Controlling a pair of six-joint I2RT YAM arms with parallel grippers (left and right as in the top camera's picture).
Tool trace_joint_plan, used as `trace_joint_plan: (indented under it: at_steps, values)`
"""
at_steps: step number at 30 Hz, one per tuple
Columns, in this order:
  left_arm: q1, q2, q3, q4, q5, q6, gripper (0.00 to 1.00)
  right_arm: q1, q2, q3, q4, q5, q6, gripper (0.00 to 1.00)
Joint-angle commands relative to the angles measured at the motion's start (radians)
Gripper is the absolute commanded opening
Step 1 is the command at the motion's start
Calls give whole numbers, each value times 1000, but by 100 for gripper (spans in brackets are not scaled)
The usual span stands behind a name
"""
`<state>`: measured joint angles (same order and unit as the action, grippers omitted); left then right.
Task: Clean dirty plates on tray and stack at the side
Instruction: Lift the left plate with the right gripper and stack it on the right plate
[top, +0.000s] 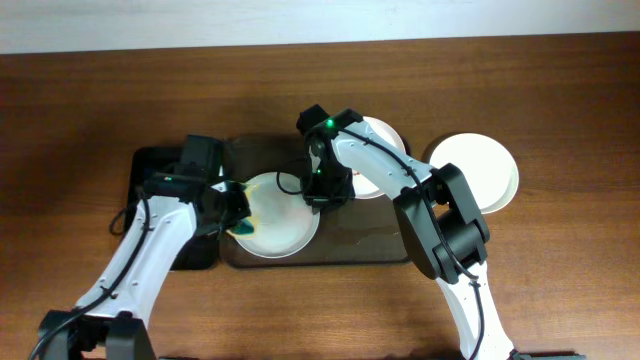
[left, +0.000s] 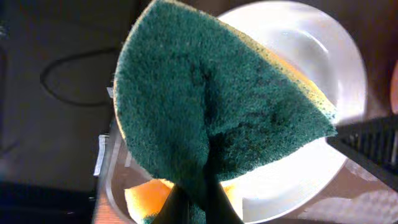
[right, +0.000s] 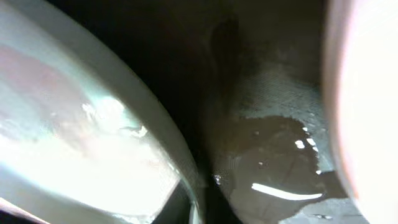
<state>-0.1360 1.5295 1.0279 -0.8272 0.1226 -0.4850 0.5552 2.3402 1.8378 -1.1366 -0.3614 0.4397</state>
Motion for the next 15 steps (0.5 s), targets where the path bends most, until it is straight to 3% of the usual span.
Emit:
trace_joint_plan:
  at_steps: [1, 4, 10, 15]
  values:
    - [56, -5, 1, -14, -6, 92, 0, -6, 18, -22, 16, 59, -3, 4]
    - [118, -5, 1, -48, 13, 183, 0, -7, 3, -19, 14, 67, -77, 4]
    - [276, -6, 2, -53, 38, 328, 0, -5, -208, -19, -8, 430, -96, 4]
    - [283, -6, 2, -38, 38, 333, 0, 23, -311, -19, -50, 629, -140, 4]
